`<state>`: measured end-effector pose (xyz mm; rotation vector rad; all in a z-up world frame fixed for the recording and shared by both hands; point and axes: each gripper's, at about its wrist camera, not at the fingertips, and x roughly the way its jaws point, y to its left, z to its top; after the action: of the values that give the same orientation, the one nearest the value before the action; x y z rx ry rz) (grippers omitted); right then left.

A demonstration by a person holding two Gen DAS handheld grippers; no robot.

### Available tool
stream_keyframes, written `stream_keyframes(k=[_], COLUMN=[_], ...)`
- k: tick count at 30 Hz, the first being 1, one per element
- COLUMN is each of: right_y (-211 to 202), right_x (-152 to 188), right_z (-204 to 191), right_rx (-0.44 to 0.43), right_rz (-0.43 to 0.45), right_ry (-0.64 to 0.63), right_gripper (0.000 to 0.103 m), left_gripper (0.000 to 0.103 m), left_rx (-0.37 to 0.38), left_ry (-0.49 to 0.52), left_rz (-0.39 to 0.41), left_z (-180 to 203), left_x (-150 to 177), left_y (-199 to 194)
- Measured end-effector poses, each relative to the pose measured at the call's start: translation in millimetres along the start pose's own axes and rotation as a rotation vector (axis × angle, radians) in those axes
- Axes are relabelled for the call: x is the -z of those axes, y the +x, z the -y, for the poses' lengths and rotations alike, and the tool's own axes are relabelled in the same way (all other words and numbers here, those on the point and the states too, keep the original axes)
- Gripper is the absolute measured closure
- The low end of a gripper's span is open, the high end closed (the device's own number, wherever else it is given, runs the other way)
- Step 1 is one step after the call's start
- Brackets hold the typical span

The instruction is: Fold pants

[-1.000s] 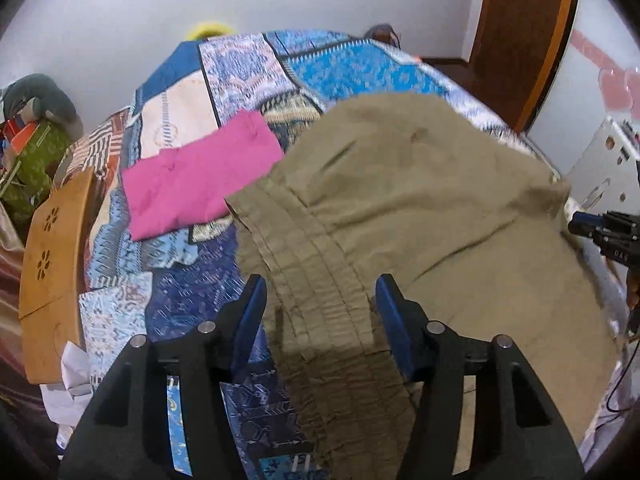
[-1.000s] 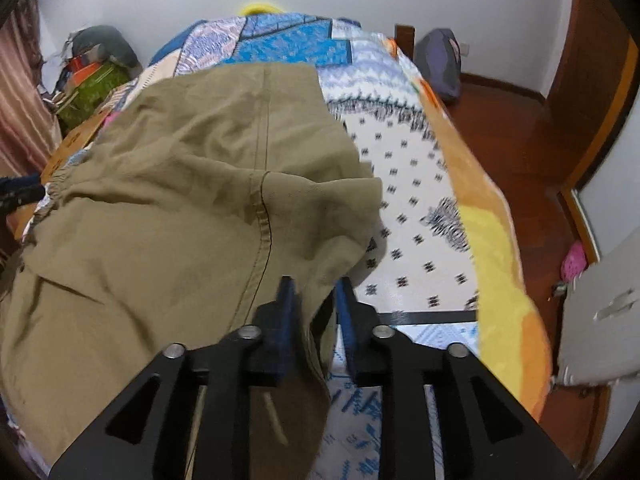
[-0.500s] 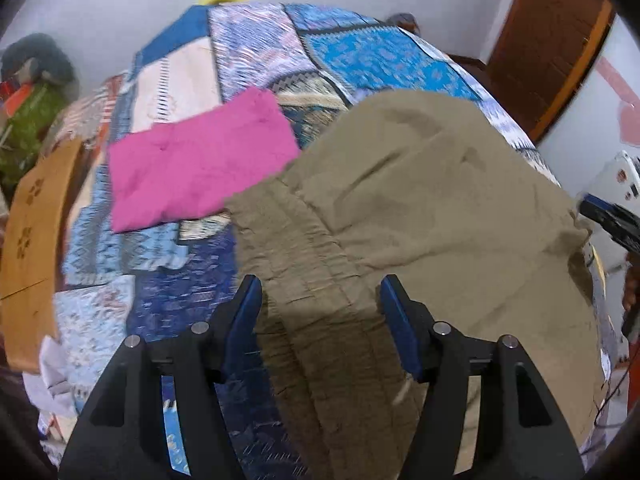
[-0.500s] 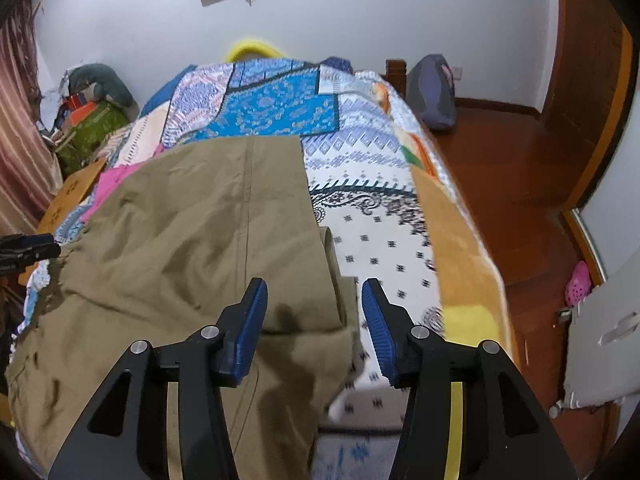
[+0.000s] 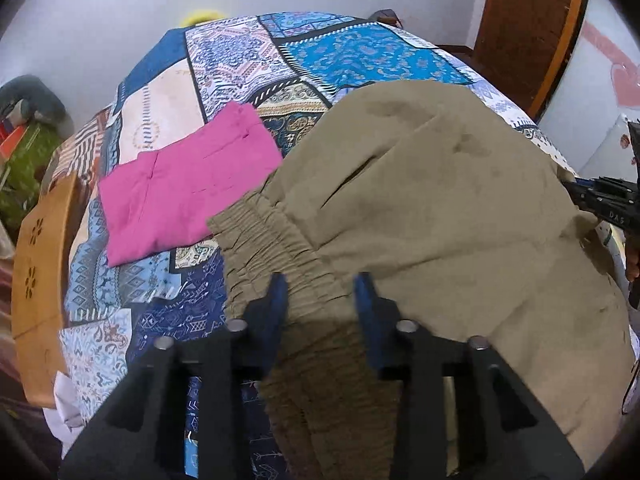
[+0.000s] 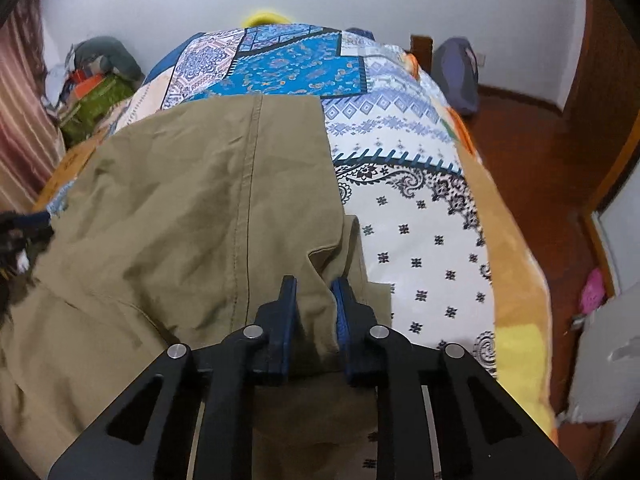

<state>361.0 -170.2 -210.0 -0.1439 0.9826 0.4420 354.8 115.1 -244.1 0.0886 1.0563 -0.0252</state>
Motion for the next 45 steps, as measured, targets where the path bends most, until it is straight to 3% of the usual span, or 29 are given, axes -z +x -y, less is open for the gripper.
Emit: stream_keyframes(k=[4, 11, 15, 17, 19, 24, 26, 28, 33, 37, 45], right_y=[-3, -4, -22, -35, -47, -56, -51, -41, -6, 32, 98], right_x=[5, -3, -8, -14, -24, -54, -67, -79, -102, -119, -141], right_z=[-3, 1, -3, -4, -2, -4, -5, -4, -5, -4, 8], right_rx=[0.056, 0.05, 0.045, 0.057, 0.054, 0.036, 0.016, -0.002, 0.027, 0.021, -0.081], right_rz=[0.005, -0.038, -0.037, 0.001, 0.051, 0.128, 0.137, 0.145, 0.131, 0.07, -0.066], right_ry=[-0.03, 0.017, -0.016, -0.028, -0.019, -0.013, -0.008, -0.004, -0.025, -0.058, 0.016], right_gripper=[0.092, 0.09, 0.079, 0.07, 0.054, 0.045, 0.039, 0.034, 0.033, 0.033, 0.033], left_gripper=[0.069, 0.063, 0.056, 0.047, 0.045, 0.042, 0.035, 0.034, 0.033, 0.033, 0.033], left_rx=[-0.088, -0.019, 0.034, 0.027, 0.012, 0.001, 0.012, 0.01, 0.034, 0.035, 0.146], left_ry=[0.027, -0.023, -0.069, -0.092, -0.12, -0.185, -0.211, -0.233, -0.25, -0.255, -0.323], left_rz=[0.027, -0.013, 0.016, 0.037, 0.051, 0.043, 0.022, -0.005, -0.058, -0.1, -0.132], left_z=[2, -11, -24, -32, -43, -68, -74, -79, -84, -87, -96], left_x=[-1, 1, -1, -4, -10, -28, -35, -40, -47, -49, -51], left_y=[-2, 5, -17, -25, -29, -17, -5, 7, 39, 64, 88])
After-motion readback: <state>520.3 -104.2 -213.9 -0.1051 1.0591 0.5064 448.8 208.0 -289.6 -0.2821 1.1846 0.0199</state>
